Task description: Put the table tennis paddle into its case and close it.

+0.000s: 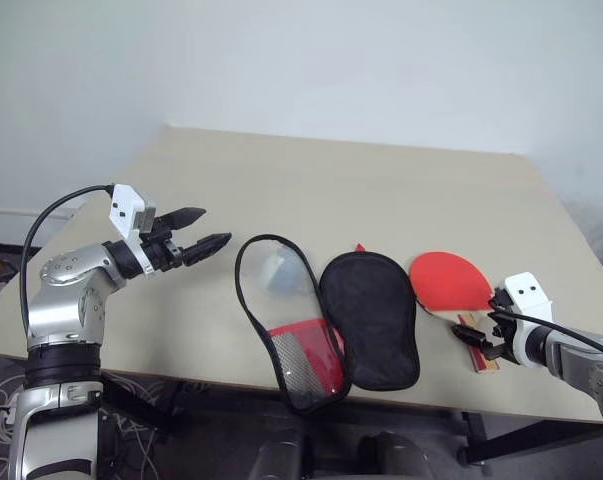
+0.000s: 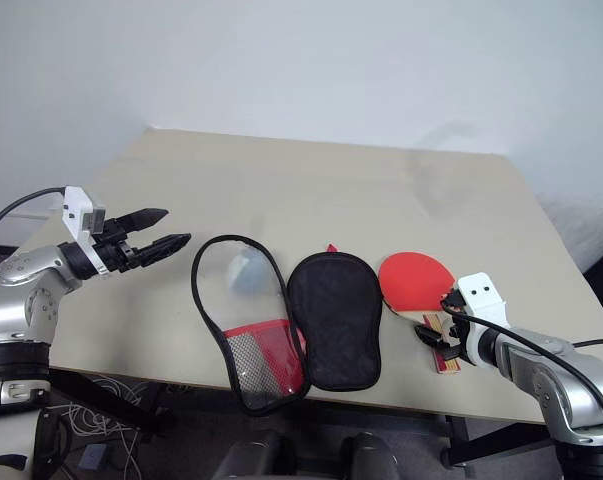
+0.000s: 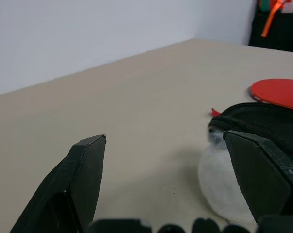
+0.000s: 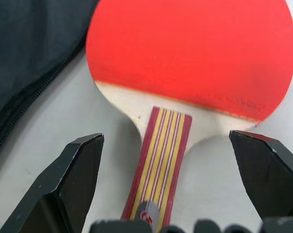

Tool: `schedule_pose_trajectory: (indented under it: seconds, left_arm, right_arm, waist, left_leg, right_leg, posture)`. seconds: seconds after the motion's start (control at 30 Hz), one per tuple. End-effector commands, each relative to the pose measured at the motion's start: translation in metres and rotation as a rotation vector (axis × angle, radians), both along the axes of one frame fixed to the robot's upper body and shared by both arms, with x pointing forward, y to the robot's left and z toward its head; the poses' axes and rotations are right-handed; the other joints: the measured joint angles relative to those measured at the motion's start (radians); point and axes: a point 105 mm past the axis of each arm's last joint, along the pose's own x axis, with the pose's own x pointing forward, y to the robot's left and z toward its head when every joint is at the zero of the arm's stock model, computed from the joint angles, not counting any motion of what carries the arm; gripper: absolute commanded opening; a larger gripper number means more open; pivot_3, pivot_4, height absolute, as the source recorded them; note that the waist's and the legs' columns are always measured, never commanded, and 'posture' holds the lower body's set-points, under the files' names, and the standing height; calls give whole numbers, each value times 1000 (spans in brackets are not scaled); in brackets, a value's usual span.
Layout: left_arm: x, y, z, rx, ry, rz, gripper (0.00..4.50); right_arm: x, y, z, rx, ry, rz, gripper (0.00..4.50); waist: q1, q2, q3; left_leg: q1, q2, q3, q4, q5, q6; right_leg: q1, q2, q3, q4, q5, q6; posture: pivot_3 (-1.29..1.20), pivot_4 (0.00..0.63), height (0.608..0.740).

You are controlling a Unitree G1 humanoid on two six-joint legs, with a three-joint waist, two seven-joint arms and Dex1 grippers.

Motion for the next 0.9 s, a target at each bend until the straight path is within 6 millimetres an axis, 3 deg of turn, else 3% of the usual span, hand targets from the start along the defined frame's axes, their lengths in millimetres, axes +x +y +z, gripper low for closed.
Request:
schedule_pose_trajectory:
  seconds: [0.03, 0.27, 0.3, 0.37, 0.63, 0.8, 0.9]
  left_arm:
    - [0, -2, 23, 9, -69, -23, 4083]
    - [3, -5, 25, 18, -71, -36, 4083]
    - [3, -5, 26, 19, -73, -38, 4118]
    - [4, -5, 26, 24, -76, -39, 4137]
    - [5, -5, 25, 31, -77, -37, 4137]
    - [4, -5, 22, 34, -74, -34, 4137]
    - [4, -6, 21, 33, -73, -32, 4137]
  right_arm:
    - [1, -7, 5, -22, -49, -56, 4500]
    - [-3, -7, -10, -8, -35, -113, 4500]
    - [-1, -8, -12, -6, -35, -131, 4328]
    - [2, -10, -15, -5, -38, -156, 3884]
    - [15, -17, -12, -16, -78, -232, 1220]
    - [32, -24, 3, 12, -169, -334, 1144]
    - [42, 0, 19, 82, -229, -266, 1144]
  waist:
    - [0, 1, 0]
    - [-1, 1, 0]
    - [-1, 1, 0]
    - [-1, 1, 0]
    - [-2, 1, 0]
    - [-2, 1, 0]
    - [-2, 5, 3]
  left_leg:
    - [0, 0, 0, 0, 0, 0]
    - [0, 0, 0, 0, 0, 0]
    - [0, 0, 0, 0, 0, 0]
    - [0, 0, 0, 0, 0, 0]
    - [0, 0, 0, 1, 0, 0]
    - [0, 0, 1, 1, 0, 0]
    - [0, 0, 1, 1, 0, 0]
  right_leg:
    - [0, 0, 0, 0, 0, 0]
    - [0, 0, 0, 0, 0, 0]
    - [0, 0, 0, 0, 0, 0]
    - [0, 0, 0, 0, 0, 0]
    - [1, 0, 0, -1, 0, 0]
    - [0, 0, 1, -1, 0, 0]
    - [-1, -1, 1, -1, 0, 1]
  posture:
    - [0, 0, 715]
    - [0, 0, 715]
    - [0, 0, 715]
    - [0, 0, 715]
    - [0, 0, 715]
    - [0, 0, 715]
    - [0, 0, 715]
